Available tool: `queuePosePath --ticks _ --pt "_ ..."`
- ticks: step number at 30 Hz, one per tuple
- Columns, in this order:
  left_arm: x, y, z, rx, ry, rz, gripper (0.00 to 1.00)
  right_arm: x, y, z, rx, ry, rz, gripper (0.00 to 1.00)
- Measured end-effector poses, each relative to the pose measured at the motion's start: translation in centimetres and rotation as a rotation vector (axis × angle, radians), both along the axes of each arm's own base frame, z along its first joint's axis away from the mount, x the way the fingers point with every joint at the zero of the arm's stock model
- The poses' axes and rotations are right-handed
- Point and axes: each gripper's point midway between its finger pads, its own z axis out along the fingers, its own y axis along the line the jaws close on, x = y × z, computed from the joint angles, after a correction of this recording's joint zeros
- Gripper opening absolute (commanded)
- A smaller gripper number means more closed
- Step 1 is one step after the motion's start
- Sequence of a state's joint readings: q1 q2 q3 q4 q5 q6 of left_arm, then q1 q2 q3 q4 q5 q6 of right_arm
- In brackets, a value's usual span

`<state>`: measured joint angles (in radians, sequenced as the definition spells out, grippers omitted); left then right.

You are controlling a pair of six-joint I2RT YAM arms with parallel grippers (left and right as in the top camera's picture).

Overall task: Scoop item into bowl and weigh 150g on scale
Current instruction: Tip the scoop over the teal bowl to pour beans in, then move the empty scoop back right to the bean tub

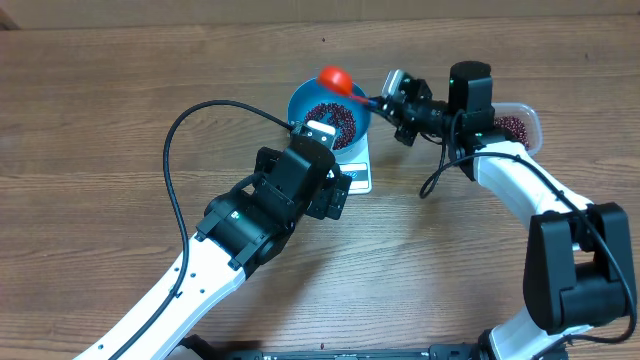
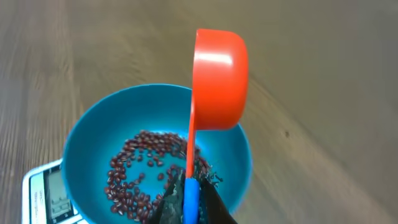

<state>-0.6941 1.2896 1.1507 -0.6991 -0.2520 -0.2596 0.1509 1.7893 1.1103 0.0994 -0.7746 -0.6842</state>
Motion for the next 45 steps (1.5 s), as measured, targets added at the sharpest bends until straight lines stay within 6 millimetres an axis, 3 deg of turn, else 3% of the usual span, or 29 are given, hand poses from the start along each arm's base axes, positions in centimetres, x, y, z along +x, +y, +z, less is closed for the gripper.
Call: queuePosePath --ticks 6,9,13,15,16,22,29,37,45 --pt "0.0 0.0 0.0 0.000 0.000 0.000 1.00 1.0 -5.3 3.3 0.105 0.179 -0.304 0.04" --pt "0.0 0.0 0.0 0.000 0.001 0.000 1.00 0.2 -8.6 5.2 0.130 0.225 -0.430 0.04" --pt "0.0 0.0 0.0 0.000 0.000 0.000 1.00 -1.1 -13.3 6.2 0.105 0.271 -0.620 0.04" --pt "0.0 0.0 0.0 0.000 0.001 0.000 1.00 -1.6 -15.0 6.2 0.081 0.279 -0.694 0.04" --pt "0.0 0.0 0.0 0.000 0.000 0.000 0.99 -2.1 -16.9 6.0 0.044 0.288 -0.777 0.04" --pt "0.0 0.0 0.0 0.000 0.000 0.000 1.00 -4.2 -22.6 3.3 -0.171 0.342 -1.030 0.04" --pt "0.0 0.0 0.0 0.000 0.000 0.000 1.00 -5.6 -24.8 1.5 -0.299 0.389 -1.127 0.04" --pt "0.0 0.0 0.0 0.000 0.000 0.000 0.99 -7.3 -25.2 -1.7 -0.390 0.515 -1.128 0.04" --pt "0.0 0.0 0.0 0.000 0.000 0.000 1.00 -7.0 -25.4 -6.1 -0.453 0.623 -1.112 0.04"
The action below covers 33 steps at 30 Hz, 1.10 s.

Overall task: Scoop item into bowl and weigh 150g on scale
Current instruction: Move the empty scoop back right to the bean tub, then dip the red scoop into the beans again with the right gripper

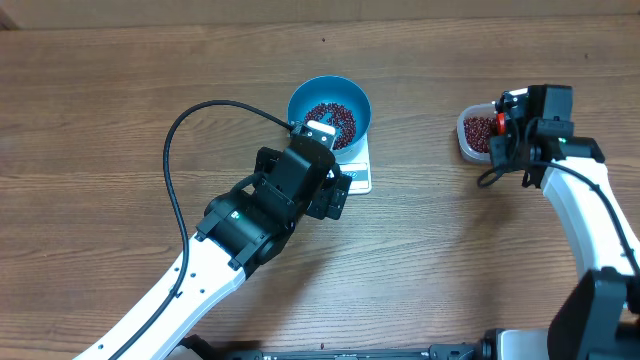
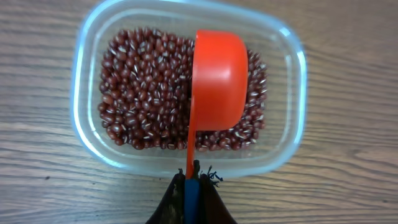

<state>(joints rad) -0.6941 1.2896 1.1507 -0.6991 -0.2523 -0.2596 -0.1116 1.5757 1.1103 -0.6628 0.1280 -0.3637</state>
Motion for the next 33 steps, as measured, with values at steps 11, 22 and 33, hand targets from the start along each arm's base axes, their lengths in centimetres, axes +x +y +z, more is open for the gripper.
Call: queuePosePath --ticks 11,22,33 --pt "0.0 0.0 0.0 0.000 0.000 0.000 0.99 -0.1 -0.1 -2.8 0.002 0.075 -0.002 0.04" --pt "0.0 0.0 0.0 0.000 0.000 0.000 1.00 -0.6 1.9 -3.2 0.122 0.095 0.049 0.04" --pt "0.0 0.0 0.0 0.000 0.000 0.000 0.99 -0.4 4.0 -3.2 0.233 0.086 0.099 0.04"
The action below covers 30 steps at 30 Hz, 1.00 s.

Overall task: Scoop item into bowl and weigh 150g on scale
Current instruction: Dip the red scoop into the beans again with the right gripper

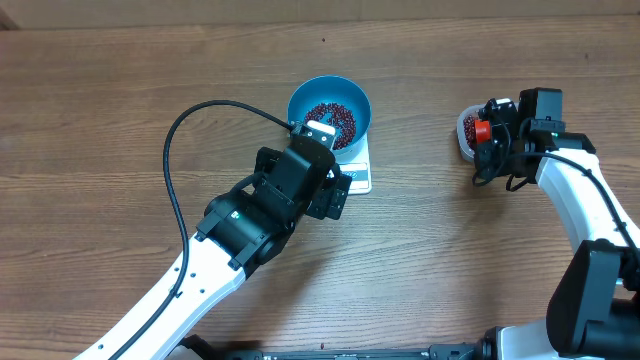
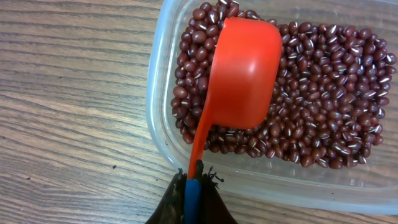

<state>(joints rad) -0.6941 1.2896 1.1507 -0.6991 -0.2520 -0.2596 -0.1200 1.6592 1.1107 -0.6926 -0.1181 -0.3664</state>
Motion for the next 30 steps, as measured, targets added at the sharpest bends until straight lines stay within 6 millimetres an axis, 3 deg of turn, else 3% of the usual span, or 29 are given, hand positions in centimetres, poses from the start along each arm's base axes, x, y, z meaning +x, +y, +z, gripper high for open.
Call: queuePosePath --ticks 9,16,25,30 --pt "0.0 0.0 0.0 0.000 0.000 0.000 0.99 0.2 0.1 0.1 0.011 -0.008 -0.006 0.04" --pt "0.0 0.0 0.0 0.000 0.000 0.000 0.99 0.6 -0.1 0.3 0.083 -0.015 -0.130 0.04" --pt "0.0 0.0 0.0 0.000 0.000 0.000 1.00 0.4 -1.9 0.2 0.318 0.009 -0.325 0.04" --pt "0.0 0.0 0.0 0.000 0.000 0.000 1.00 0.0 -1.7 -0.1 0.506 0.053 -0.374 0.04"
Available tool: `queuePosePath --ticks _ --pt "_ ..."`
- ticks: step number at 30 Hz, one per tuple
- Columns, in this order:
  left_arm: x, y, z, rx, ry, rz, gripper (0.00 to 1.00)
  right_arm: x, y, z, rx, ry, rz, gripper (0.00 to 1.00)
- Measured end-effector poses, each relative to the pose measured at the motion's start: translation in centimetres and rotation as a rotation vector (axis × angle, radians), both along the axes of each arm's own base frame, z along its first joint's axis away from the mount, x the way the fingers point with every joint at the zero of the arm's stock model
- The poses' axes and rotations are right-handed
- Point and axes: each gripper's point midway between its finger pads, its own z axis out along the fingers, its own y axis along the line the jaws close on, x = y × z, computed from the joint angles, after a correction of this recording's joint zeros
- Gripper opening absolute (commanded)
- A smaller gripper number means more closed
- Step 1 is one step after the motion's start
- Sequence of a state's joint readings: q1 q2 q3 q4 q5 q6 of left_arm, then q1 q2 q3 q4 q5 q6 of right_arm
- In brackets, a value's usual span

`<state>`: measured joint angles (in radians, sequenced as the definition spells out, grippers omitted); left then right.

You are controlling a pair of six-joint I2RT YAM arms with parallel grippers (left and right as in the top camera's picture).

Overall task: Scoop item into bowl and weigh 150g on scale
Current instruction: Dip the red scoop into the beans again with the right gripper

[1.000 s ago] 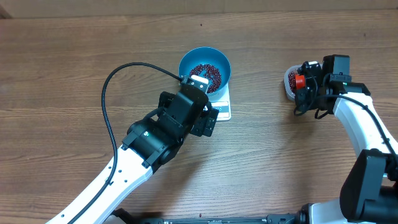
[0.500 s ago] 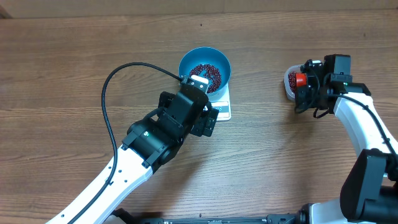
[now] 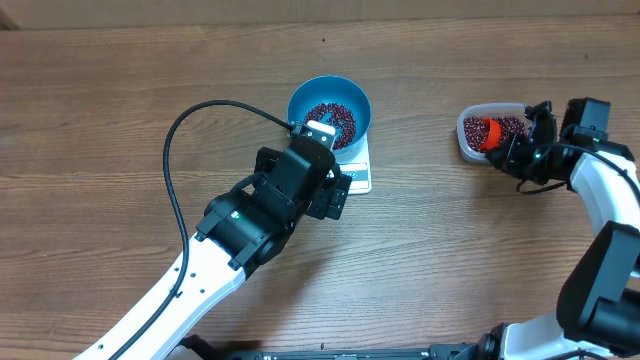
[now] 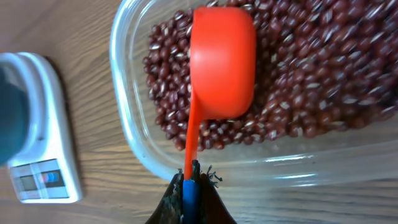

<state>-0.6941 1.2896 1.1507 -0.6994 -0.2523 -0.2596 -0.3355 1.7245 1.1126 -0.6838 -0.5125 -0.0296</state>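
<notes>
A blue bowl (image 3: 330, 110) holding red beans stands on the white scale (image 3: 357, 178). At the right, a clear tub (image 3: 468, 140) is full of the same beans. My right gripper (image 3: 518, 150) is shut on the blue handle of an orange scoop (image 3: 489, 135) that reaches into the tub from the right. In the right wrist view the scoop (image 4: 222, 62) shows its rounded back, lying on the beans (image 4: 292, 93) above my gripper (image 4: 191, 186). My left gripper (image 3: 320, 130) sits at the bowl's near rim, its jaws hidden by the arm.
The left arm and its black cable (image 3: 185, 130) stretch from the bottom left up to the scale. The right wrist view shows the scale (image 4: 37, 155) and a blurred edge of the bowl (image 4: 9, 115) at the left. Bare wooden table (image 3: 120, 80) surrounds everything.
My right wrist was left of the tub and is now at its right, turned toward the scale. The scoop is still in the tub, now lying across the beans from the other side.
The scoop was first tipped over the blue bowl on the scale. It was then above the tub of beans at the right, then low over the tub's left end. Now it lies on the beans with the wrist at the tub's right. The left arm kept still.
</notes>
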Motion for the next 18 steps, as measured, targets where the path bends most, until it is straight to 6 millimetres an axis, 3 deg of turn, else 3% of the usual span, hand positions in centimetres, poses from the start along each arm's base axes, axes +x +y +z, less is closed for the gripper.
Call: queuePosePath --ticks 18 --pt "0.0 0.0 0.0 0.000 0.000 0.000 1.00 -0.2 1.4 -0.1 0.155 0.020 -0.009 0.04"
